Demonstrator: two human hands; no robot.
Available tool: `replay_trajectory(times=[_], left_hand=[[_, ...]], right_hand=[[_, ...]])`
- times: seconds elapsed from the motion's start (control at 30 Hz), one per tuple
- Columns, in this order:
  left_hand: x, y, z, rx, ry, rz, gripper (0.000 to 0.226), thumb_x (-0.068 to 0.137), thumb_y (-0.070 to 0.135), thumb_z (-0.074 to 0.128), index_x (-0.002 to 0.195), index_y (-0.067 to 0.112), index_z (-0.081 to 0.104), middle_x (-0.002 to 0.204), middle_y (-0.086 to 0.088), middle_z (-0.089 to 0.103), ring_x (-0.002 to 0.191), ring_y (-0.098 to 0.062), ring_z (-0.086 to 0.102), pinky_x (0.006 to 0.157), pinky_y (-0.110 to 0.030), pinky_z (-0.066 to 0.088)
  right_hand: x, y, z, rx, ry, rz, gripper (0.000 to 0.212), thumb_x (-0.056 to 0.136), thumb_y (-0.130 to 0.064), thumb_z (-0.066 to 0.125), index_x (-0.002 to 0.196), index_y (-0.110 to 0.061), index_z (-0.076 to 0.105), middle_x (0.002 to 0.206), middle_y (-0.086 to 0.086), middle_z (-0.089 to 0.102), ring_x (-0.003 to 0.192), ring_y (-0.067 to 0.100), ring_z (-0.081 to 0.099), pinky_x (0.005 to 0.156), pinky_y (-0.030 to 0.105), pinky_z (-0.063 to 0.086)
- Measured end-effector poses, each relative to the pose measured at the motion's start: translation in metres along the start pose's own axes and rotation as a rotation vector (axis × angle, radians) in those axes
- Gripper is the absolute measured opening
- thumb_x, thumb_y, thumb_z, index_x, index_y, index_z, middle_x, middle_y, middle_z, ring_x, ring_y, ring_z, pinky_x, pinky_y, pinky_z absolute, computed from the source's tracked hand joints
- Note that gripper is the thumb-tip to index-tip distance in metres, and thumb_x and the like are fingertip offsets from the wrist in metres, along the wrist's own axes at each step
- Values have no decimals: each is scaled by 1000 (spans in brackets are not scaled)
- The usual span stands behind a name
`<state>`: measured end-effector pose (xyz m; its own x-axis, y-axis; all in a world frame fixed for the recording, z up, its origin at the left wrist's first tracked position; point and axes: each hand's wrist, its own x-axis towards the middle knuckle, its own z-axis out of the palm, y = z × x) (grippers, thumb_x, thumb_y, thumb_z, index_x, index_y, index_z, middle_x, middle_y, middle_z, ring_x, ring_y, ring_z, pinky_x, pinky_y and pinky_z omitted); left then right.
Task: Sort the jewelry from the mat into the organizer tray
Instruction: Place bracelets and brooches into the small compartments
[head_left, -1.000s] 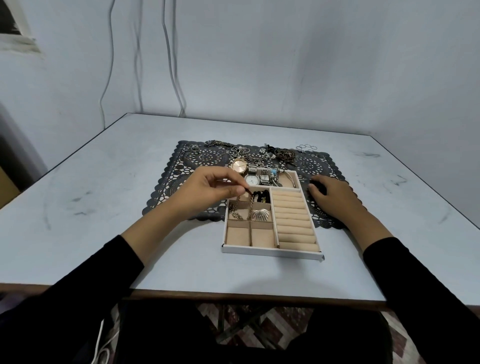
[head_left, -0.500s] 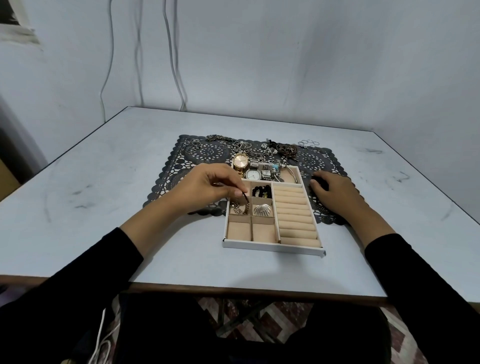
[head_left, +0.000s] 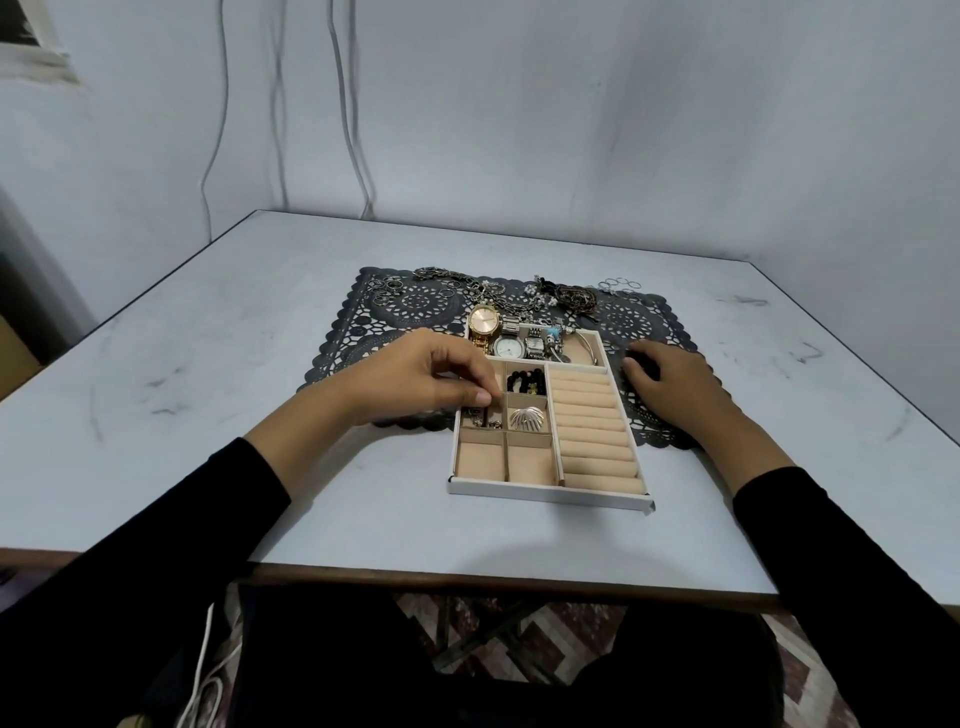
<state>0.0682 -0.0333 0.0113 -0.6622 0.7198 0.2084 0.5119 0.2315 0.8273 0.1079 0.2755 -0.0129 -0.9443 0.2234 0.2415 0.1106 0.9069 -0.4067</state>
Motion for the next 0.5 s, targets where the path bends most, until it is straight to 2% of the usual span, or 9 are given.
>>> replay_trajectory(times=[0.03,0.13,0.2,0.5], left_hand=[[0,0,0,3,1,-8,10,84,5,74,93,8,76,97,-2,74,95,-29,70,89,-50,55],[1,2,3,-13,28,-7,10,83,-2,73,93,0,73,95,-5,74,93,-17,71,86,-31,55],[0,3,4,-24,25,-4,11,82,-4,73,93,-3,72,96,-8,74,93,-17,72,83,-24,54],[0,6,5,-12,36,-47,13,81,-5,73,94,-3,71,93,-1,73,89,-5,70,79,-14,50]], right_hand=[[0,0,0,2,0,0,37,97,-28,50,129,-11,57,125,9,63,115,25,55,86,24,36],[0,0,0,7,1,-2,36,97,-28,50,128,-12,58,123,9,63,114,25,55,82,22,33],[0,0,0,8,2,-1,35,97,-28,50,128,-12,58,123,9,63,113,25,55,81,22,32],[0,2,1,7,8,0,36,97,-29,50,128,-13,58,124,8,63,114,24,55,81,22,31]])
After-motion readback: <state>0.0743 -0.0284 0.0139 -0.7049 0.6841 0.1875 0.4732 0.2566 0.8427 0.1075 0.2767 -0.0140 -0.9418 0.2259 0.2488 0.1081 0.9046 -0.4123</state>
